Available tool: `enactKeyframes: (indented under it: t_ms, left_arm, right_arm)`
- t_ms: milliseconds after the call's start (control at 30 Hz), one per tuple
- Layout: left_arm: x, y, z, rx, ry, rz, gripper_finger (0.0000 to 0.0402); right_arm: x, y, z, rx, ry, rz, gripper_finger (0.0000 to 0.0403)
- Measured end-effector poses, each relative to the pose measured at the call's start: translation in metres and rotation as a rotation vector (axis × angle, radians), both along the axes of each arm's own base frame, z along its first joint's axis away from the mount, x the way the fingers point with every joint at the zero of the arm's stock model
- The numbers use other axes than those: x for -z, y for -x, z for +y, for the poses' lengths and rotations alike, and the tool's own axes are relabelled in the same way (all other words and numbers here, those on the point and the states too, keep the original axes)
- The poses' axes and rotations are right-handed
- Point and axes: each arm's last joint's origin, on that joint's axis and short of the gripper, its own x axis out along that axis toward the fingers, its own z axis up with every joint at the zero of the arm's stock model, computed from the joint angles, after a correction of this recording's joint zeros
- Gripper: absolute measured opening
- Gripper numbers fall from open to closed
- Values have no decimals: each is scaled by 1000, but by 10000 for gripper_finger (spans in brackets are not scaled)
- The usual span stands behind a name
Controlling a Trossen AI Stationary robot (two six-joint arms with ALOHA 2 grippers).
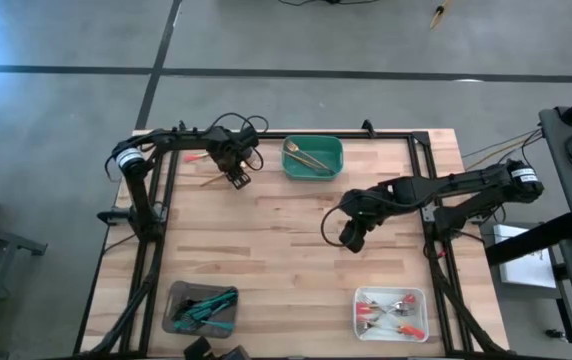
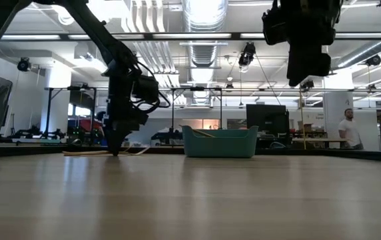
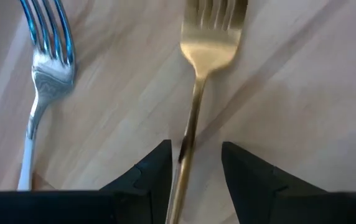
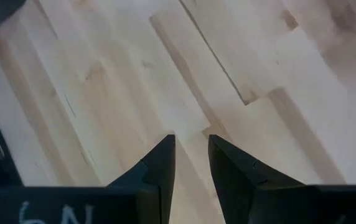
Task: Sort silverware by color (type)
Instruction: Put the gold fork into the blue bin
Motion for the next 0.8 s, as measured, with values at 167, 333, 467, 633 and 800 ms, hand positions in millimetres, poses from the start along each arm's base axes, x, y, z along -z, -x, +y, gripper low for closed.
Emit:
enactKeyframes:
  t_ms: [167, 333, 467, 633, 800]
  left_arm:
    - [-8, -4, 9, -52, -34, -51, 125]
    - [-6, 1, 15, -172, -2, -74, 125]
    - [-4, 2, 14, -185, 5, -66, 125]
    - [-4, 3, 14, -186, 11, -58, 124]
    - [-4, 6, 12, -191, 72, -54, 106]
  right_arm:
    - [0, 0, -1, -145, 79, -22, 89]
    - [1, 1, -5, -182, 105, -16, 89]
    - [1, 2, -6, -184, 107, -3, 89]
    - [1, 2, -6, -172, 101, -2, 89]
    - [1, 2, -6, -153, 92, -1, 89]
